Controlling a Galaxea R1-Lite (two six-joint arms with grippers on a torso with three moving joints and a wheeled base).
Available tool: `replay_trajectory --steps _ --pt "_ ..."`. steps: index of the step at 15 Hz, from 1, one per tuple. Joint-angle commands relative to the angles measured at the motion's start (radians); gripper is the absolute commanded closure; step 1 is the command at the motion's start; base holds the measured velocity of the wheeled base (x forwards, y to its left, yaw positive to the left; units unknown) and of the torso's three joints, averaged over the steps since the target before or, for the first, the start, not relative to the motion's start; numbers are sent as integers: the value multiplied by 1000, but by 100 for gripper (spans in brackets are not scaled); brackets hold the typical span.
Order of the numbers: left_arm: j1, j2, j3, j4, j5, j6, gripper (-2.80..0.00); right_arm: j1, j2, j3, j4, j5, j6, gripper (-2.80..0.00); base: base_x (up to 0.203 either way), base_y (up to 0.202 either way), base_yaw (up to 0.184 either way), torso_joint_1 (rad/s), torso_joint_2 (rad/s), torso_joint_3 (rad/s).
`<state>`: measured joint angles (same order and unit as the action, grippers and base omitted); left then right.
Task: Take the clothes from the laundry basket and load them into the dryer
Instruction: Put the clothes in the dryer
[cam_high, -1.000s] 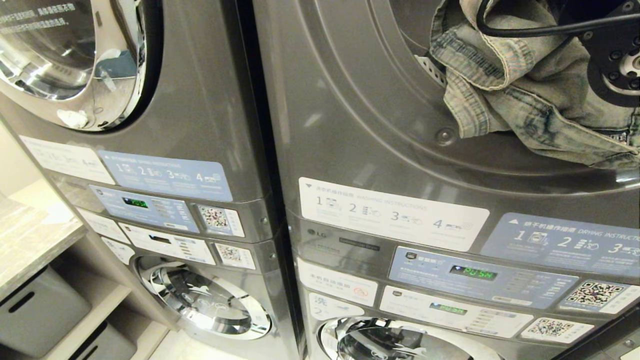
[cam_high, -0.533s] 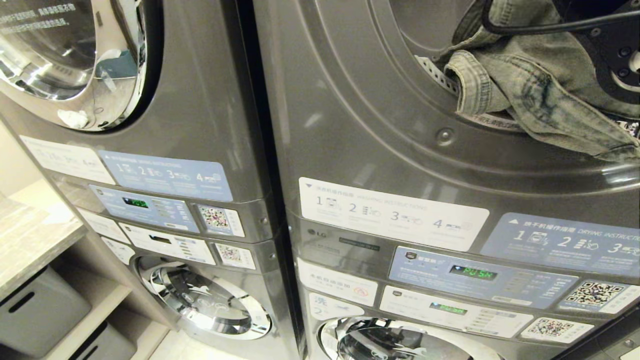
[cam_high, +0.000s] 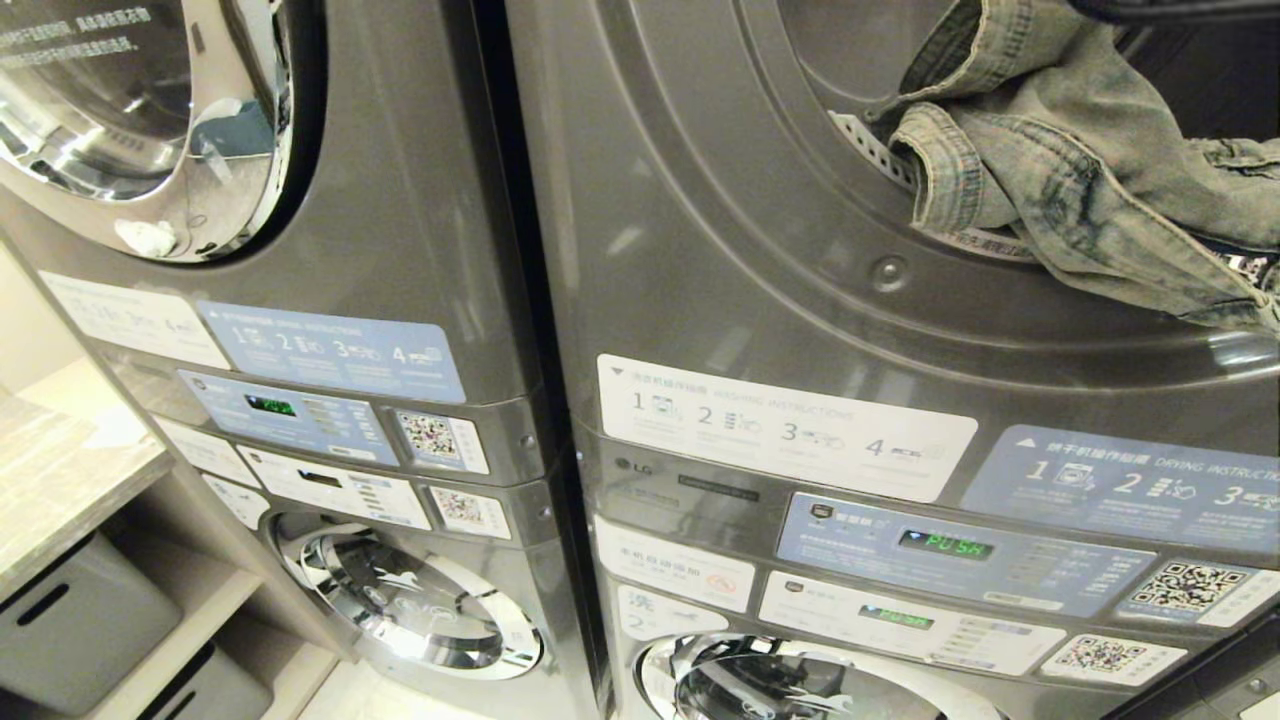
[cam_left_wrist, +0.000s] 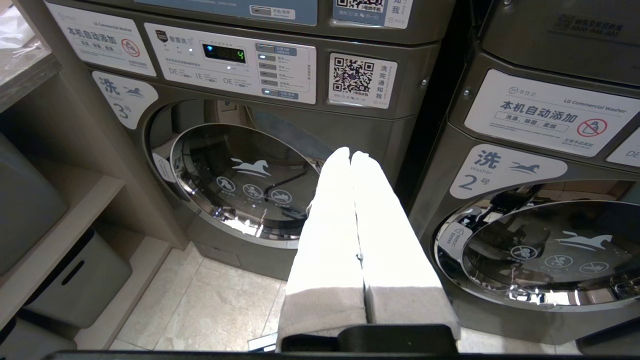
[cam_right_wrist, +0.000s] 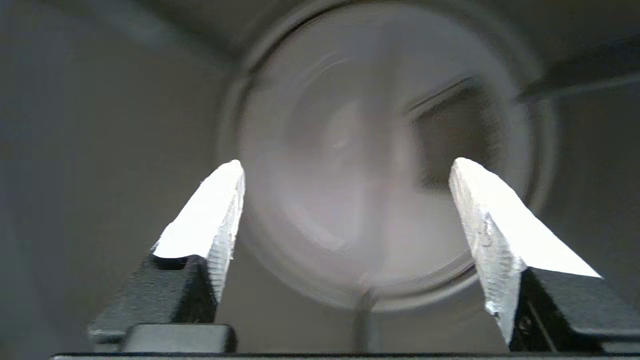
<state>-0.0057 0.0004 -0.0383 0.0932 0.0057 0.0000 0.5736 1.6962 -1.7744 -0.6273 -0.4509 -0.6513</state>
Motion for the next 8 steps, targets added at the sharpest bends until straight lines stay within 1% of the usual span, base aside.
replay_trajectory --steps 1,2,3,5,7,8 --pt "0 0 0 0 0 0 0 48 -135 142 2 -25 -2 -280 0 0 0 0 0 0" --pt "0 0 0 0 0 0 0 85 -203 241 8 -61 9 -280 0 0 0 0 0 0" --pt "0 0 0 0 0 0 0 141 -273 350 14 -116 22 -280 0 0 0 0 0 0" --pt "0 0 0 0 0 0 0 257 -418 566 20 -248 35 -280 0 0 0 0 0 0" --pt "0 0 0 0 0 0 0 308 -552 725 26 -360 33 -280 0 0 0 0 0 0" --pt "0 0 0 0 0 0 0 323 -597 768 37 -400 31 -280 0 0 0 0 0 0"
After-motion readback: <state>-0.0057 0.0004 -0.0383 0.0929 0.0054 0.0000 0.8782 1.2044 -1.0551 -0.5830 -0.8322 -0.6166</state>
